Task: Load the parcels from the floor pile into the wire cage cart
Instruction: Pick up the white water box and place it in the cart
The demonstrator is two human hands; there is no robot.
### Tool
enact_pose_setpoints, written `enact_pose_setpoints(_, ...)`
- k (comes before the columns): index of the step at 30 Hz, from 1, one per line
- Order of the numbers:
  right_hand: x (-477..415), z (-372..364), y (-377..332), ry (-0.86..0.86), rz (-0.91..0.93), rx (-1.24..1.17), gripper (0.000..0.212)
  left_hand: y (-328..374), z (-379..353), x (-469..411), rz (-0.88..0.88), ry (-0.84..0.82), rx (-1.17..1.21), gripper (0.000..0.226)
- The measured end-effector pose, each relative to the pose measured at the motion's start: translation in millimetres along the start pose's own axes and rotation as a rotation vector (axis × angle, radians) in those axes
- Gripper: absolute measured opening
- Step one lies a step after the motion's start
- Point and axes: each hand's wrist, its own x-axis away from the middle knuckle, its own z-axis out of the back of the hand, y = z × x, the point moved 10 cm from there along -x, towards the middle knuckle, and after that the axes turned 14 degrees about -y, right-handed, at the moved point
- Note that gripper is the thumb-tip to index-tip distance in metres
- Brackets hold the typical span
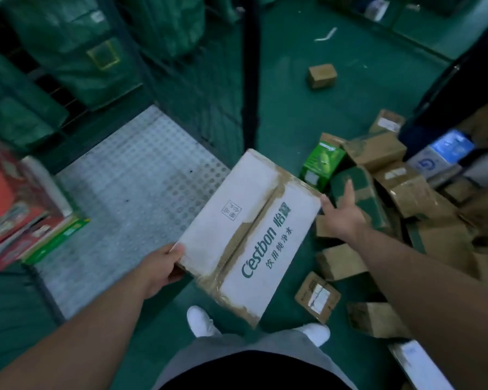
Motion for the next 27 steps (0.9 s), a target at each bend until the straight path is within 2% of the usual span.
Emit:
enact_pose_setpoints(2,-4,-29,-39,0.014,0.027,0.022,0.077,11,48,15,-0.037,-0.012,-0.035,0.024)
enact_pose_setpoints(3,-10,-55,-60,-0.030,0.040,0.019,0.081,16,80,24,-0.054,-0.008,-0.032,0.023)
enact_pose_setpoints(5,-25,-99,-81,-0.108,0.058,-0.001,0.111,22,132,38,-0.059,0.005,-0.038,0.023)
enact_pose_setpoints(6,-35,-129,-91,-0.149,0.048,-0.042,0.107,25,167,49,-0.057,0.021,-0.038,0.025)
enact_pose_setpoints(8,-31,-185,-105,-0.278,-0.021,-0.133,0.064,30,214,63,-0.060,0.054,-0.018,0.030)
enact_pose_setpoints(9,-26,-218,-120,-0.349,-0.039,-0.152,0.048,32,242,71,-0.063,0.082,-0.002,0.030)
enact_pose_setpoints(10,-22,-243,-131,-0.395,-0.041,-0.155,0.040,35,264,76,-0.068,0.110,0.009,0.030)
enact_pose_setpoints(12,-26,-279,-149,-0.412,-0.056,-0.144,0.040,42,300,80,-0.069,0.166,0.024,0.027)
enact_pose_setpoints(15,-41,-301,-182,-0.289,-0.014,-0.142,0.035,59,341,73,-0.089,0.293,0.078,0.033)
enact_pose_setpoints(18,-62,-311,-225,-0.211,0.030,-0.041,0.021,74,359,53,-0.128,0.396,0.224,0.059)
enact_pose_setpoints(21,-101,-322,-269,-0.210,0.058,0.012,0.018,82,359,29,-0.107,0.459,0.406,0.083)
enact_pose_setpoints(23,-139,-329,-302,-0.215,0.099,0.087,0.016,87,354,16,-0.043,0.487,0.465,0.084)
enact_pose_setpoints(25,-173,-338,-332,-0.239,0.123,0.076,0.027,86,345,3,0.030,0.473,0.536,0.084)
enact_pose_setpoints(27,-203,-344,-357,-0.248,0.125,0.115,0.031,88,338,-10,0.088,0.424,0.603,0.070)
